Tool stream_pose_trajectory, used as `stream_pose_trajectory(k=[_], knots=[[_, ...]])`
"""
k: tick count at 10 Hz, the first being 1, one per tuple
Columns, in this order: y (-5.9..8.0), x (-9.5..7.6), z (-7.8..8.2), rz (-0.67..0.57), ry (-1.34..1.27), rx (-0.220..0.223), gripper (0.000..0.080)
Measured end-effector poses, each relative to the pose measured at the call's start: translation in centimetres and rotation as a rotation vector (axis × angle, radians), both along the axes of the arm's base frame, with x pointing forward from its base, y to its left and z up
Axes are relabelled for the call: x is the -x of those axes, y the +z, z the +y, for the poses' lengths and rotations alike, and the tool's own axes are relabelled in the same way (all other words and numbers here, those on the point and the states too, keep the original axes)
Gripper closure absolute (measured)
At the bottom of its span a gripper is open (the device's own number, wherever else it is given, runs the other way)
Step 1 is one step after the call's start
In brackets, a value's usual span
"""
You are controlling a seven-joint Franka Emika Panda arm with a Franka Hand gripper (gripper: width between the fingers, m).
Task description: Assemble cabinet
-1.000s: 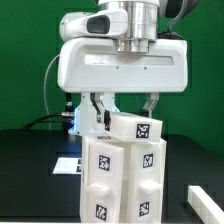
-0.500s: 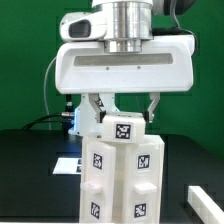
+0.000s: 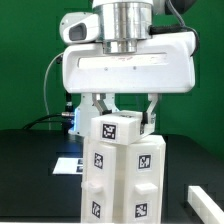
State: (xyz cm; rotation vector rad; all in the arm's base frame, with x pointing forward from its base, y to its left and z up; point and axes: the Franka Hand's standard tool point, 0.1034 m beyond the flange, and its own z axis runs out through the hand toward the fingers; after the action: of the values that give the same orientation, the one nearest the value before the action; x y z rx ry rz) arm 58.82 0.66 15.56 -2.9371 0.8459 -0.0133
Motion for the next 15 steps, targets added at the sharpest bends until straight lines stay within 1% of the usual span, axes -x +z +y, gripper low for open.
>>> stream_pose_trajectory(k=[1, 2, 4, 5, 7, 11, 12, 14, 15], knots=[[0.0, 0.0, 0.0, 0.003, -0.058, -0.005, 0.0244], [0.0, -0.1, 0.1, 0.005, -0.185, -0.029, 0.0244], [0.0, -0.1, 0.1, 0.009, -0.404, -0.089, 0.0244], [0.0, 0.0, 0.5, 0.026, -0.538, -0.101, 0.0244], [-0.1, 0.0, 0.9, 0.049, -0.704, -0.132, 0.0244], [0.0, -0.1, 1.5, 0.082, -0.93, -0.154, 0.0244], [0.0, -0.2, 1.6, 0.091, -1.004, -0.166, 0.0244], [-0.1, -0.4, 1.6, 0.081, -1.183, -0.223, 0.0244], [-0.1, -0.4, 1.6, 0.104, -1.311, -0.247, 0.0244]])
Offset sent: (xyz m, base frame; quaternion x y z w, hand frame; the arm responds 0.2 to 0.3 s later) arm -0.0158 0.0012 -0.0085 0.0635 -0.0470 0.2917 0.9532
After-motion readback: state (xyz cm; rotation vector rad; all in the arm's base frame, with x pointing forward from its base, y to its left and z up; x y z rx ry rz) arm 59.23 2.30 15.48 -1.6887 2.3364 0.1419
